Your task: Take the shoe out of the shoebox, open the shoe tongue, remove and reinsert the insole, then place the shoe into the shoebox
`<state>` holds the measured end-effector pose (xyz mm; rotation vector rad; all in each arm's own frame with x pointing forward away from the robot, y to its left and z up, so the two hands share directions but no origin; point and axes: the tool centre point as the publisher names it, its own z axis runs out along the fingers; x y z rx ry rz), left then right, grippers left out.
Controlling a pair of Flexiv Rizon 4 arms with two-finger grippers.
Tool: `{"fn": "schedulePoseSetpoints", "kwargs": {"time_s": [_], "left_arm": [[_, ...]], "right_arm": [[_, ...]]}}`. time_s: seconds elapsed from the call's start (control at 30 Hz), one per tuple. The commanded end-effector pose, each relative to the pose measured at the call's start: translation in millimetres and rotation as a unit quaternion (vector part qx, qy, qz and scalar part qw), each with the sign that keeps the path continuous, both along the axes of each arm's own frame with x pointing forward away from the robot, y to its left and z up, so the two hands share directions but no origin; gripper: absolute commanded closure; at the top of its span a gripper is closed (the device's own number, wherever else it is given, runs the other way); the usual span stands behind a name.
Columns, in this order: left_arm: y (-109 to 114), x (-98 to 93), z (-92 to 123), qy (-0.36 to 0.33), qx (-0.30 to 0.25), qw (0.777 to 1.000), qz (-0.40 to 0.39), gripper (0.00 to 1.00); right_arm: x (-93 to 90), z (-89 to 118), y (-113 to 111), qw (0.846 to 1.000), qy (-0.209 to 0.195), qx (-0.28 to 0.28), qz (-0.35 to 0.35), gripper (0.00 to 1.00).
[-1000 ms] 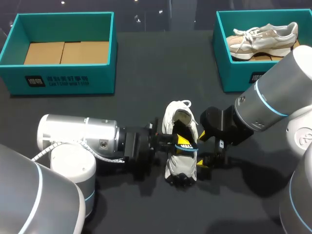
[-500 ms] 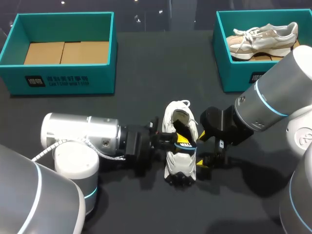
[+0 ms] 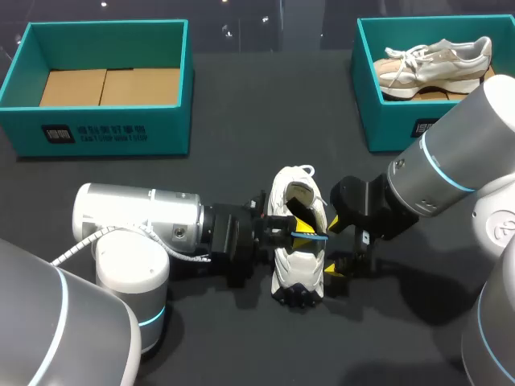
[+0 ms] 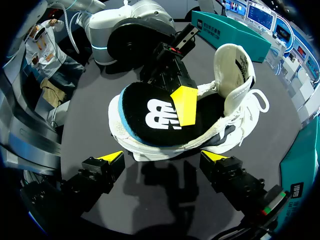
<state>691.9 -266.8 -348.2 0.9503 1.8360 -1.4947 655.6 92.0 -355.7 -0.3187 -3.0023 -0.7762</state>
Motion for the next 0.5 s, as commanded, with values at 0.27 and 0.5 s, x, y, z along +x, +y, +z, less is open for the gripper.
{"fn": "schedulePoseSetpoints", "kwargs": {"time_s": [0.27,0.5], "left_arm": [[7,-10.6,16,0.006,-0.011,1.0,-0.008,0.67],[7,-20.8,27,0.023,-0.017,0.999,-0.02,0.73]], "right_arm": [[-1.2,-1,0,1.0,-0.001,-0.001,-0.001,0.0],[-1.2,-1,0,1.0,-0.001,-0.001,-0.001,0.0]]}}
